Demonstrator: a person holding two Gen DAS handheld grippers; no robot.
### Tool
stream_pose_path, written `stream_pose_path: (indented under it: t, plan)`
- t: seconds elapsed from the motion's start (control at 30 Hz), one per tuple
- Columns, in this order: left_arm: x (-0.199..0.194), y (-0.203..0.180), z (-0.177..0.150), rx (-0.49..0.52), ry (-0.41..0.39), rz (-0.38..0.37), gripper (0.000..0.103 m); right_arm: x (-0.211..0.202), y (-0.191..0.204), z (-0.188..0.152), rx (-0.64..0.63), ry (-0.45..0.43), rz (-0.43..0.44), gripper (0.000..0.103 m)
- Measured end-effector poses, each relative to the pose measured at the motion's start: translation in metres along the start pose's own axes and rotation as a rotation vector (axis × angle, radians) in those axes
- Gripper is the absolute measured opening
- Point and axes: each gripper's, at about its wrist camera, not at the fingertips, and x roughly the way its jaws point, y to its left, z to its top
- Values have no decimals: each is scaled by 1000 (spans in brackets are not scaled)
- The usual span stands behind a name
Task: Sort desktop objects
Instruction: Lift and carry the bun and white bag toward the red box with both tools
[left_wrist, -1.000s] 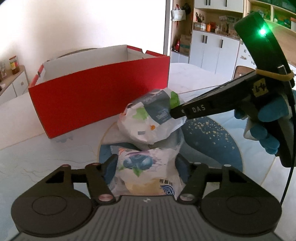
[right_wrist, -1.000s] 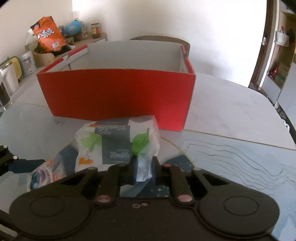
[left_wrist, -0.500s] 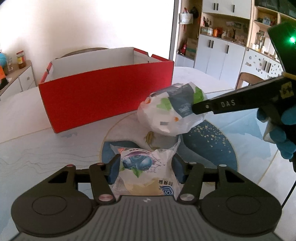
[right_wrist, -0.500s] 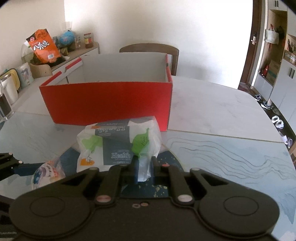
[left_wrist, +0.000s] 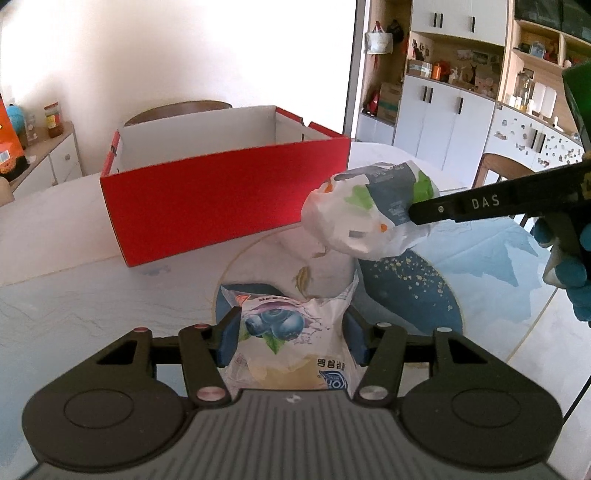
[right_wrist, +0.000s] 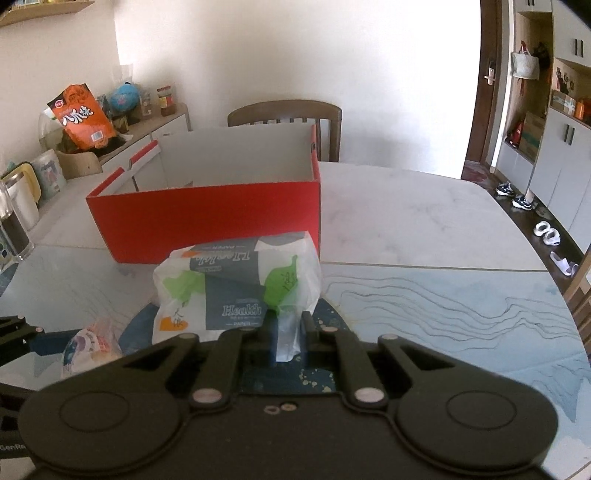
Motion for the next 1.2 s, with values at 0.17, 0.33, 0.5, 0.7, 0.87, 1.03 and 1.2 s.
stream_pose_path:
  t: [0.17,0.33,0.5,0.7,0.87,1.03,1.2]
  plan:
    - [-9,-2,12,10,-19,5,56,-10,2,5,-1,-13,0,10]
    - [-17,-4,30,22,-48,14,56,-20,4,14,-3,-23,0,10]
    - [-25,-6,53,41,-87,28,56,-31,7,26,-16,-44,-6,10]
    - [-33,-7,82,64,-128,43,56,-40,9,42,-16,-79,-11,10]
    - [-35,-4,105,72,-139,48,56,-45,9,57,-22,-96,-11,10]
    - [-34,2,124,74,-139,56,56,-51,7,70,-27,-118,-16,11]
    - [-33,11,140,78,-143,64,56,-51,6,83,-27,-136,-14,11]
